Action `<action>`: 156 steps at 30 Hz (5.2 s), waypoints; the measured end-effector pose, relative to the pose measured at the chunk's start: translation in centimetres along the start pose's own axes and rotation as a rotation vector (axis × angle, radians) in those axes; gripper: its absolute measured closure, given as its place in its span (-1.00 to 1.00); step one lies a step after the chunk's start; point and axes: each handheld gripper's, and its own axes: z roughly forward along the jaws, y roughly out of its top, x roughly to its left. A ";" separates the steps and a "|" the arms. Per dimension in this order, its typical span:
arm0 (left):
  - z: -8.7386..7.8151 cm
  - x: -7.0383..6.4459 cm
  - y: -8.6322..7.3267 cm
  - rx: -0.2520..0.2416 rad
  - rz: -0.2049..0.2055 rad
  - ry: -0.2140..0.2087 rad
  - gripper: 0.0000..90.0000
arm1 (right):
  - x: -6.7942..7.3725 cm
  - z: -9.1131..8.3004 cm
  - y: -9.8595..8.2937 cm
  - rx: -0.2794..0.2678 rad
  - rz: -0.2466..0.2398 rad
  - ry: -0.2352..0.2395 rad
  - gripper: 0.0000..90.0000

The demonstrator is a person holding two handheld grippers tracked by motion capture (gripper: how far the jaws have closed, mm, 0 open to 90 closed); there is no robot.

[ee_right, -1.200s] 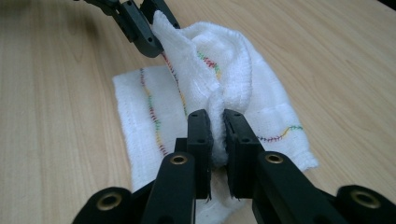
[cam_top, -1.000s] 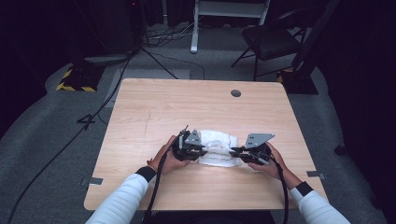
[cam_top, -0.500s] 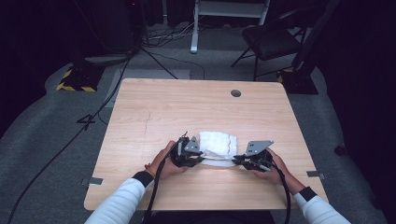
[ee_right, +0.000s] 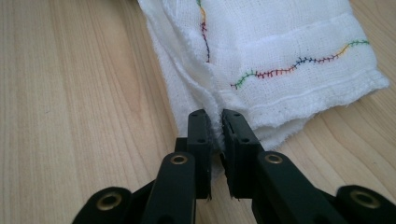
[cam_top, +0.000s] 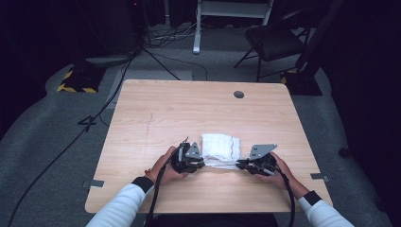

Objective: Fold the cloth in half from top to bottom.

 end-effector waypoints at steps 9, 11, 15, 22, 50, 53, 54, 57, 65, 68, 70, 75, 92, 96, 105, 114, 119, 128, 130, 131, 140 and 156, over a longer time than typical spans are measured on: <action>-0.2 0.1 -0.8 0.014 -0.019 0.003 0.84 | -0.4 -0.3 -0.6 -0.012 0.039 -0.002 0.68; -0.4 0.0 -1.0 0.012 -0.021 0.000 0.82 | -0.4 -0.5 -0.7 -0.014 0.040 -0.006 0.61; -1.1 0.1 -1.0 -0.010 -0.035 0.028 0.63 | -0.6 -1.1 -0.9 -0.028 0.056 -0.033 0.31; -2.0 0.8 -0.1 -0.064 -0.054 0.084 0.34 | -1.3 -2.0 -0.2 -0.074 0.089 -0.096 0.04; 1.0 -0.8 1.8 0.010 -0.025 0.148 -0.41 | -0.1 1.6 1.8 -0.010 0.038 -0.123 -0.26; 0.6 -0.9 1.1 0.036 -0.037 0.125 -0.52 | 0.2 1.6 1.8 -0.007 0.027 -0.128 -0.25; 0.3 -0.9 0.7 0.039 -0.053 0.121 -0.53 | 0.2 1.5 1.9 -0.004 0.022 -0.126 -0.26; -0.6 -1.1 -0.5 0.021 -0.089 0.104 -0.54 | 0.3 1.1 2.0 -0.021 0.030 -0.109 -0.30; -3.4 -1.7 -4.0 0.003 -0.106 0.111 -0.60 | 1.0 2.3 1.9 -0.002 0.050 -0.058 -0.43; -4.5 -1.5 -4.9 0.004 -0.107 0.130 -0.60 | 1.5 2.9 1.8 -0.005 0.038 -0.087 -0.49; -4.8 -1.2 -5.7 0.028 -0.124 0.142 -0.60 | 1.4 3.1 2.0 -0.003 0.050 -0.092 -0.48; -5.5 -0.5 -7.1 0.050 -0.162 0.156 -0.61 | 0.8 3.6 2.1 -0.030 0.076 -0.120 -0.44; -5.6 0.6 -8.7 -0.028 -0.220 0.133 -0.69 | -1.3 6.3 4.5 -0.044 0.101 -0.155 -0.43; -5.6 0.5 -8.7 -0.028 -0.223 0.134 -0.69 | -1.5 6.7 4.8 -0.045 0.105 -0.157 -0.44; -5.6 0.5 -8.7 -0.028 -0.224 0.137 -0.69 | -1.3 6.3 4.9 -0.046 0.109 -0.162 -0.38; -5.6 0.5 -8.7 -0.027 -0.224 0.139 -0.69 | -0.8 4.4 5.1 -0.031 0.057 -0.138 -0.37; -5.6 0.4 -8.7 -0.031 -0.228 0.143 -0.68 | -0.9 2.9 4.7 -0.014 0.035 -0.140 -0.38; -5.6 0.3 -8.7 -0.029 -0.235 0.152 -0.68 | -0.8 -0.2 3.4 0.001 0.014 -0.171 -0.39; -5.6 0.3 -8.7 -0.029 -0.236 0.152 -0.68 | -0.9 -0.9 2.9 0.002 0.019 -0.178 -0.39; -5.6 0.3 -8.7 -0.028 -0.236 0.152 -0.68 | -0.9 -1.3 2.5 0.007 0.020 -0.183 -0.39; -5.6 0.2 -8.7 -0.029 -0.244 0.158 -0.68 | -0.9 -3.6 -0.4 0.036 0.045 -0.226 -0.39; -6.3 -0.3 -9.4 -0.030 -0.258 0.170 -0.68 | -1.4 -7.1 -5.7 0.063 0.141 -0.307 -0.39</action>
